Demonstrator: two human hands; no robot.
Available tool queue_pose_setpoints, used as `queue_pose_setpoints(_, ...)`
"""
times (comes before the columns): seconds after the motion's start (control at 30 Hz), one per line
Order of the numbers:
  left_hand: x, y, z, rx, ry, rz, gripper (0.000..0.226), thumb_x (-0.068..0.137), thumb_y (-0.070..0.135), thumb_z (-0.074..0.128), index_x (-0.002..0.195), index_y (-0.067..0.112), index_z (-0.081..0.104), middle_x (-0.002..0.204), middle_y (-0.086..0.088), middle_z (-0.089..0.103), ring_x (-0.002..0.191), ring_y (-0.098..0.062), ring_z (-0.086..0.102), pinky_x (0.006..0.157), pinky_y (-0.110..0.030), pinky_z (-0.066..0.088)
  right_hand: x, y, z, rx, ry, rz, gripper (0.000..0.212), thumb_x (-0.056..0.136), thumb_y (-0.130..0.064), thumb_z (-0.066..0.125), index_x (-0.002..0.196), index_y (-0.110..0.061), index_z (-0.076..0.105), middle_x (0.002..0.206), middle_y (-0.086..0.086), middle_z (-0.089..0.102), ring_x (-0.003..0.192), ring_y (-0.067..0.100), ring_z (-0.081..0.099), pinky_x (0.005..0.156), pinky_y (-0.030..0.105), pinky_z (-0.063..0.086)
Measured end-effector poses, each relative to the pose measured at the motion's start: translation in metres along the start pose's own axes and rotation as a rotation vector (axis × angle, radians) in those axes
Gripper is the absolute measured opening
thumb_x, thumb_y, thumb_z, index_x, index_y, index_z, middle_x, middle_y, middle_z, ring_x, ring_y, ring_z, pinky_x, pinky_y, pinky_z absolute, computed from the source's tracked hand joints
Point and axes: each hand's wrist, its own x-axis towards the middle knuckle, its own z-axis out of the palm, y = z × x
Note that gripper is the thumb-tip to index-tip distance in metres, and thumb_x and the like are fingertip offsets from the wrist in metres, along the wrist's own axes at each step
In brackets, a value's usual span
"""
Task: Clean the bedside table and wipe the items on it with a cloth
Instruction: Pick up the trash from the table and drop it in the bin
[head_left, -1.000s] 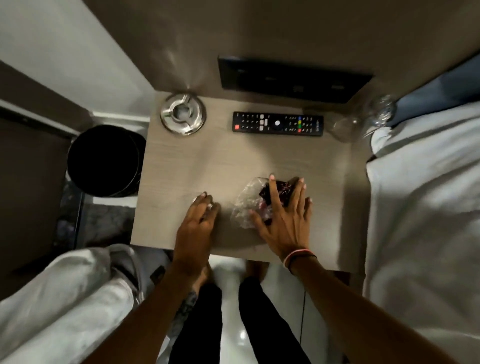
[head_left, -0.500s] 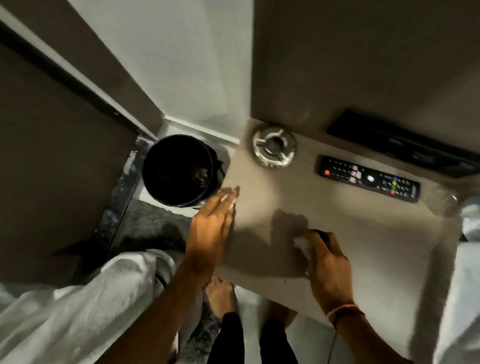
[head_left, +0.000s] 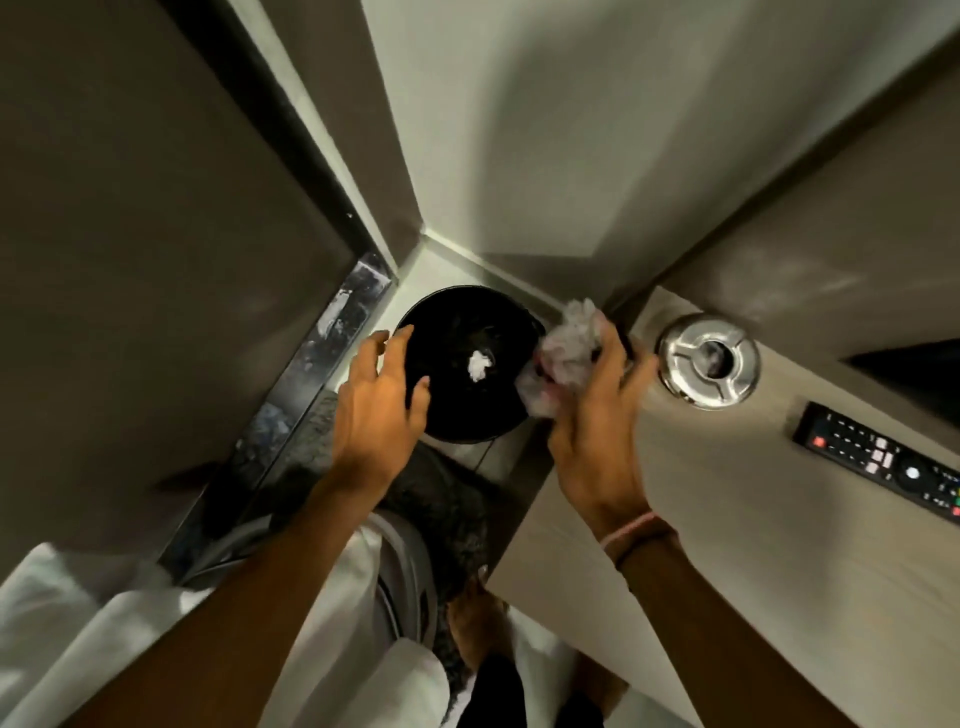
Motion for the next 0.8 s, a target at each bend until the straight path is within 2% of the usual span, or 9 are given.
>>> queue_pose_setpoints(0.1, -0.006, -0.013, -0.011, 0.013, 0.056, 0.020, 0.041, 0.098, 0.019, 0.055, 0.138, 0.012, 0.046, 0.135, -0.016, 0.046, 0.108, -0.039, 0.060, 0.090, -0.055, 0.051, 0.020, -0.011, 0.032, 0.011, -0.018, -0.006, 0.067, 0.088, 0.004, 0.061, 0.149, -0.008, 0.035, 0.147, 0.015, 0.035, 0.127, 0.008, 0.038, 0.104, -0.006, 0.024)
queue_pose_setpoints(0.17, -0.010, -0.020, -0.015, 0.042, 0.078, 0.029, 0.038, 0.097, 0.019, 0.055, 0.134, 0.013, 0.048, 0.131, -0.013, 0.047, 0.101, -0.038, 0.061, 0.086, -0.055, 0.052, 0.023, -0.008, 0.052, -0.150, -0.121, -0.010, 0.065, 0.094, -0.013, 0.062, 0.152, -0.011, 0.033, 0.160, 0.016, 0.022, 0.146, 0.020, 0.028, 0.120, 0.021, 0.030)
queue_pose_setpoints(0.2, -0.012, -0.022, -0.017, 0.060, 0.089, 0.026, 0.036, 0.097, 0.019, 0.055, 0.132, 0.014, 0.048, 0.130, -0.013, 0.047, 0.102, -0.038, 0.060, 0.085, -0.055, 0.052, 0.021, -0.003, 0.060, -0.313, -0.193, -0.003, 0.066, 0.095, -0.019, 0.061, 0.153, -0.012, 0.031, 0.164, 0.019, 0.011, 0.153, 0.030, 0.016, 0.125, 0.037, 0.023)
queue_pose_setpoints(0.27, -0.015, -0.026, -0.019, 0.099, 0.102, 0.014, 0.035, 0.097, 0.019, 0.056, 0.131, 0.014, 0.050, 0.129, -0.012, 0.047, 0.108, -0.037, 0.058, 0.086, -0.056, 0.052, 0.015, 0.004, 0.066, -0.541, -0.292, 0.029, 0.070, 0.094, -0.020, 0.063, 0.155, -0.012, 0.029, 0.165, 0.023, -0.007, 0.155, 0.038, -0.004, 0.127, 0.048, 0.009)
queue_pose_setpoints(0.37, -0.022, -0.026, -0.018, 0.142, 0.099, 0.016, 0.034, 0.096, 0.020, 0.057, 0.129, 0.015, 0.051, 0.127, -0.013, 0.048, 0.104, -0.038, 0.059, 0.083, -0.055, 0.052, 0.005, 0.006, 0.047, -0.573, -0.297, -0.016, 0.078, 0.088, -0.020, 0.070, 0.154, -0.011, 0.031, 0.165, 0.024, -0.006, 0.154, 0.040, -0.003, 0.127, 0.049, 0.011)
queue_pose_setpoints(0.47, -0.031, -0.013, -0.011, 0.182, 0.058, 0.042, 0.035, 0.096, 0.021, 0.057, 0.130, 0.014, 0.051, 0.128, -0.014, 0.050, 0.106, -0.039, 0.059, 0.084, -0.054, 0.049, -0.004, 0.014, 0.008, -0.500, -0.246, -0.022, 0.063, 0.085, -0.013, 0.066, 0.144, -0.010, 0.046, 0.165, 0.025, 0.008, 0.153, 0.042, 0.009, 0.125, 0.050, 0.018)
queue_pose_setpoints(0.57, -0.039, 0.013, -0.001, 0.216, 0.022, 0.097, 0.037, 0.097, 0.024, 0.055, 0.132, 0.012, 0.051, 0.131, -0.017, 0.050, 0.114, -0.040, 0.055, 0.088, -0.055, 0.049, -0.015, 0.035, -0.035, -0.532, -0.194, -0.010, 0.059, 0.086, -0.015, 0.068, 0.142, -0.011, 0.049, 0.162, 0.025, 0.020, 0.151, 0.041, 0.019, 0.124, 0.048, 0.021)
queue_pose_setpoints(0.73, -0.047, 0.077, 0.029, 0.293, -0.050, 0.258, 0.045, 0.095, 0.026, 0.059, 0.136, 0.010, 0.052, 0.134, -0.021, 0.051, 0.112, -0.044, 0.054, 0.087, -0.054, 0.050, -0.036, 0.078, -0.111, -0.527, -0.066, 0.069, 0.060, 0.089, -0.029, 0.042, 0.145, -0.008, 0.046, 0.153, 0.025, 0.035, 0.140, 0.042, 0.037, 0.115, 0.053, 0.035)
queue_pose_setpoints(0.8, -0.049, 0.106, 0.043, 0.317, -0.068, 0.318, 0.049, 0.094, 0.028, 0.060, 0.140, 0.012, 0.050, 0.137, -0.020, 0.050, 0.115, -0.043, 0.053, 0.090, -0.052, 0.047, -0.046, 0.097, -0.140, -0.525, -0.018, 0.109, 0.062, 0.085, -0.031, 0.044, 0.143, -0.008, 0.049, 0.150, 0.027, 0.038, 0.134, 0.044, 0.042, 0.110, 0.056, 0.041)
